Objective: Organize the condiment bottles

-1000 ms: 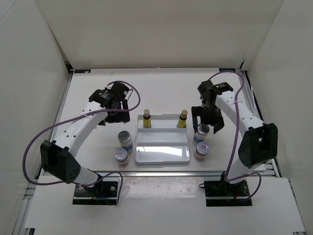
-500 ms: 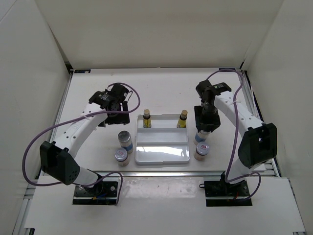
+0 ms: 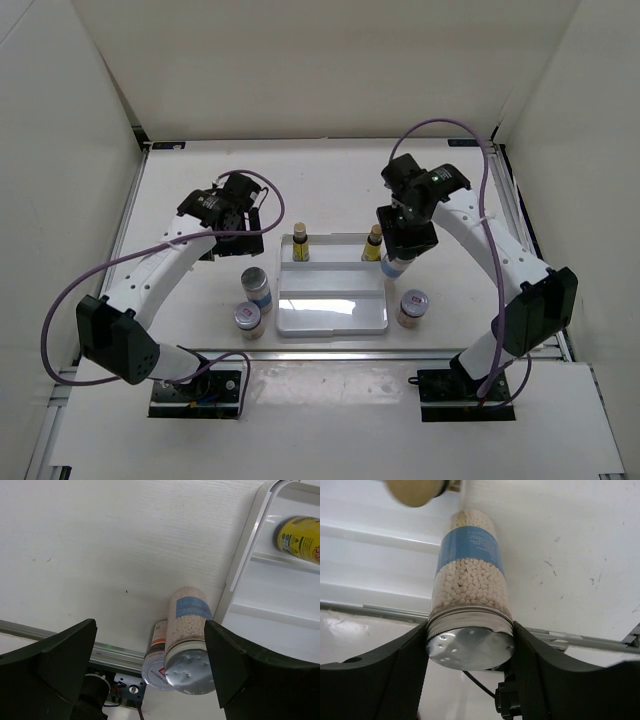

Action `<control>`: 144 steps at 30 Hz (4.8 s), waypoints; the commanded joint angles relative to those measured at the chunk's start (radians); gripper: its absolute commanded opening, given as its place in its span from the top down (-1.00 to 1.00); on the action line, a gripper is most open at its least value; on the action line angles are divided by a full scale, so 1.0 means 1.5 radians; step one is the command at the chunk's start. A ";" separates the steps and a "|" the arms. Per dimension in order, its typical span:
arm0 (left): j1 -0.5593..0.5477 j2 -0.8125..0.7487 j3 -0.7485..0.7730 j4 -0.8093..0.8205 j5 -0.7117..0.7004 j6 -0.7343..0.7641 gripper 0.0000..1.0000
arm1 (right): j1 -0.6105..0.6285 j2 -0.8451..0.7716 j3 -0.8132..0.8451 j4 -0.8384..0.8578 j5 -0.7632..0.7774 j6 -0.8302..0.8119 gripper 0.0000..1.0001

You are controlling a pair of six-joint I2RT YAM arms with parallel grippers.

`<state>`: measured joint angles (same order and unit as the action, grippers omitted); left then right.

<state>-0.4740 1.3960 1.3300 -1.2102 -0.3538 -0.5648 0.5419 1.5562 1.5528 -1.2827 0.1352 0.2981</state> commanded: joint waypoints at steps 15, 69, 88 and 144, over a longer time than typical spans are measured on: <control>0.002 -0.045 -0.017 0.004 0.010 0.022 -1.00 | 0.151 0.071 0.045 0.073 0.043 -0.040 0.78; -0.044 -0.044 -0.101 0.071 0.167 0.079 -0.52 | 0.159 0.122 0.279 -0.018 0.074 -0.091 -1.00; -0.050 0.003 0.086 0.043 0.108 0.016 0.79 | 0.159 0.091 0.223 -0.012 0.100 -0.091 -1.00; -0.127 0.127 0.085 0.108 0.228 0.089 -0.78 | 0.159 0.034 0.157 -0.012 0.172 -0.070 -1.00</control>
<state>-0.6586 1.6394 1.4578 -1.0523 0.0021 -0.4351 0.7753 1.6550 1.7828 -1.2861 0.3428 0.1745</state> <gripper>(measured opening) 0.869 0.998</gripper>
